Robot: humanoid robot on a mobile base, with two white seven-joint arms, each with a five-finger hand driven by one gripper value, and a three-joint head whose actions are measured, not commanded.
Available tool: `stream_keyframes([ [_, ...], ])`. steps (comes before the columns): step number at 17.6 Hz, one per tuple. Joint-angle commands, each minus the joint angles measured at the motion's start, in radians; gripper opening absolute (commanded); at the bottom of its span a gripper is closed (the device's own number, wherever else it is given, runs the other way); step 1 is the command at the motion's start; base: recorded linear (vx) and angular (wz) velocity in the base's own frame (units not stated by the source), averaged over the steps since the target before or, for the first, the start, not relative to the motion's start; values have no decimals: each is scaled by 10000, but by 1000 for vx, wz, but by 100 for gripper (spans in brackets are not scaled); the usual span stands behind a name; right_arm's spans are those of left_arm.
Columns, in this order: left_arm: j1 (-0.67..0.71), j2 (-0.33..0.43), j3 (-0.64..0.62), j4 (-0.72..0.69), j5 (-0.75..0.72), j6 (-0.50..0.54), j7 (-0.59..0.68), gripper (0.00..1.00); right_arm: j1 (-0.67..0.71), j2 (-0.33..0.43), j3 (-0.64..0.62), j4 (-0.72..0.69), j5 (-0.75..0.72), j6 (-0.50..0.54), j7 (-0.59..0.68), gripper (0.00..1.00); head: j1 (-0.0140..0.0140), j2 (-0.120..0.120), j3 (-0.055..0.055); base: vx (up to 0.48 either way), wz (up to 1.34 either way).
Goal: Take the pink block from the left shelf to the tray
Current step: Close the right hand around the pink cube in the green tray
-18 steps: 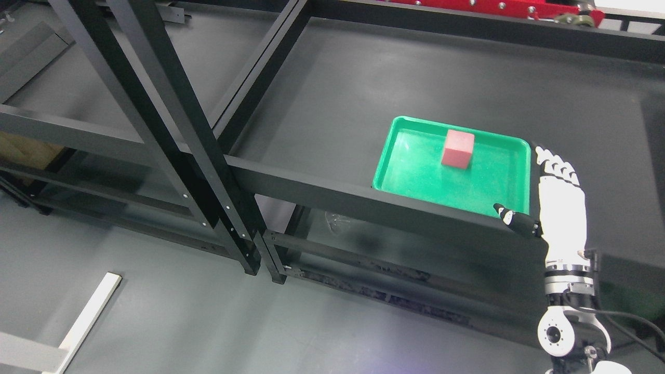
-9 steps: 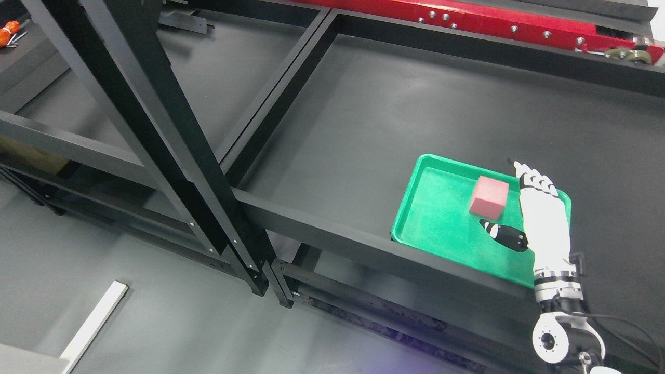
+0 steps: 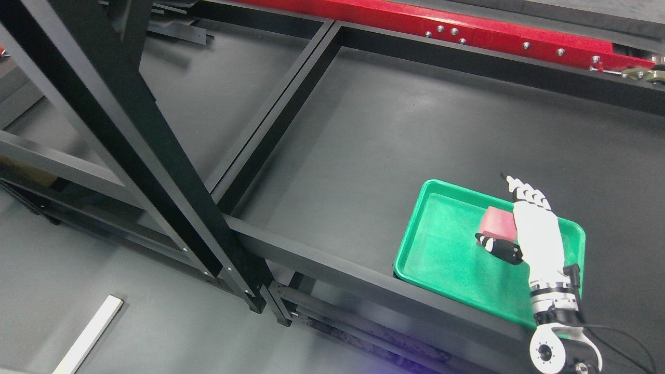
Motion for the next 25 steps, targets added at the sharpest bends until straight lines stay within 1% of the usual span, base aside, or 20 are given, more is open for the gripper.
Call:
stream_keyframes([
  [1, 93, 175, 0, 0, -15, -5, 7, 100, 215, -175, -6, 135, 454, -4, 341, 100, 0, 0, 0, 98, -1],
  [3, 93, 175, 0, 0, -15, -5, 7, 100, 215, -175, 116, 212, 716, -4, 525, 100, 0, 0, 0, 89, -3],
  [10, 93, 175, 0, 0, -15, -5, 7, 100, 122, -175, 148, 641, 732, 26, 1109, 100, 0, 0, 0, 49, -2],
  [15, 93, 175, 0, 0, -15, -5, 7, 100, -230, -175, 163, 1377, 809, 57, 1445, 100, 0, 0, 0, 6, -1],
  [22, 93, 175, 0, 0, -15, -5, 7, 100, -491, -337, 178, 1822, 809, 149, 1446, 98, 0, 0, 0, 0, 0],
  [25, 93, 175, 0, 0, -15, -5, 7, 100, -491, -368, 163, 1930, 794, 164, 1446, 95, 0, 0, 0, 0, 0],
])
